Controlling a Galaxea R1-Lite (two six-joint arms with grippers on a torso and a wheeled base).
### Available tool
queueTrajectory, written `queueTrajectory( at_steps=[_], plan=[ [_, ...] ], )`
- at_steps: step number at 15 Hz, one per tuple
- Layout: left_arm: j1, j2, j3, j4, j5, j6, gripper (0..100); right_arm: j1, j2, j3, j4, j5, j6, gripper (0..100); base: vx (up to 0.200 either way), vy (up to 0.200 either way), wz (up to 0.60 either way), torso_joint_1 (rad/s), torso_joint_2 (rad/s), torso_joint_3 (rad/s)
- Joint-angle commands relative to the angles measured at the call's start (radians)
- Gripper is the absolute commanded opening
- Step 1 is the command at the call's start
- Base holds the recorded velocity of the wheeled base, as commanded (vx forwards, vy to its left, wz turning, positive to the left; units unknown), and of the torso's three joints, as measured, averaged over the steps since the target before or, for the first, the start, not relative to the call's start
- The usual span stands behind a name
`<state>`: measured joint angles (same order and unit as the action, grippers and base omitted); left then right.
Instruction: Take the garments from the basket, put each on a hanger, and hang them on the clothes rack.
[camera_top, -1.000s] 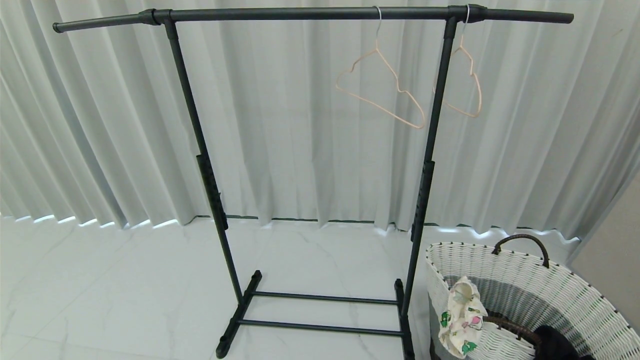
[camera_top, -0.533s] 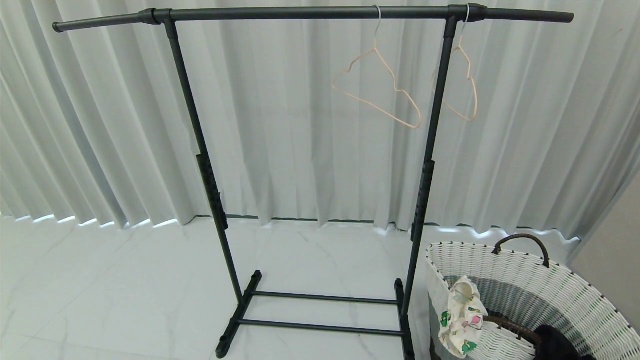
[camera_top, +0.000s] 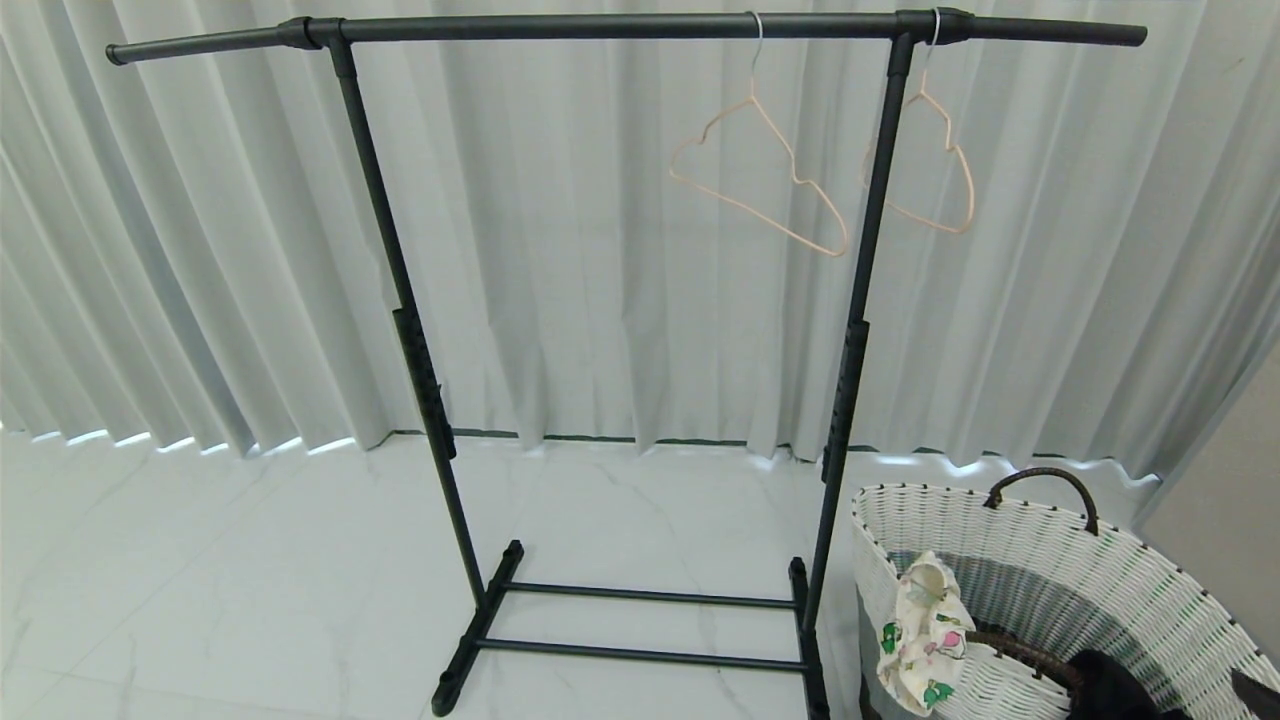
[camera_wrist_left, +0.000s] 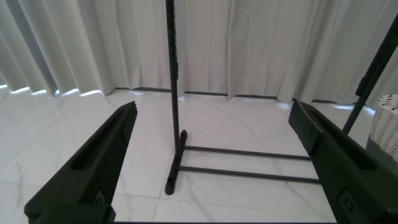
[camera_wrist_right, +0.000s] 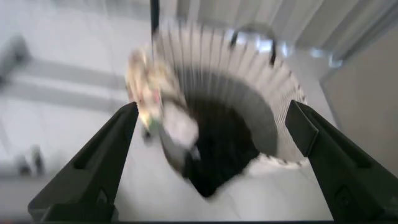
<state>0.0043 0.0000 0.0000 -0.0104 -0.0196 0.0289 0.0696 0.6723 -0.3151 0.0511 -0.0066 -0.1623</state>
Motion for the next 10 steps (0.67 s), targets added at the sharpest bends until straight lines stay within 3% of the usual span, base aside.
queueTrajectory(
  at_steps=[1, 4, 6, 10],
  plan=[
    [0.0, 0.002, 0.0, 0.0, 0.0, 0.0, 100, -0.077, 0.558, -0.07, 0.003, 0.005, -0.279, 100, 0.0, 0.0, 0.0, 0.0, 0.0, 0.0],
    [0.0, 0.002, 0.0, 0.0, 0.0, 0.0, 100, -0.232, 0.777, -0.073, -0.027, -0.013, -0.519, 100, 0.0, 0.0, 0.0, 0.0, 0.0, 0.0],
    [0.0, 0.002, 0.0, 0.0, 0.0, 0.0, 100, -0.287, 0.868, -0.064, -0.106, -0.007, -0.617, 100, 0.0, 0.0, 0.0, 0.0, 0.0, 0.0],
    [0.0, 0.0, 0.0, 0.0, 0.0, 0.0, 100, -0.3, 1.04, -0.055, -0.269, -0.003, -0.661, 100, 0.0, 0.0, 0.0, 0.0, 0.0, 0.0]
  ],
)
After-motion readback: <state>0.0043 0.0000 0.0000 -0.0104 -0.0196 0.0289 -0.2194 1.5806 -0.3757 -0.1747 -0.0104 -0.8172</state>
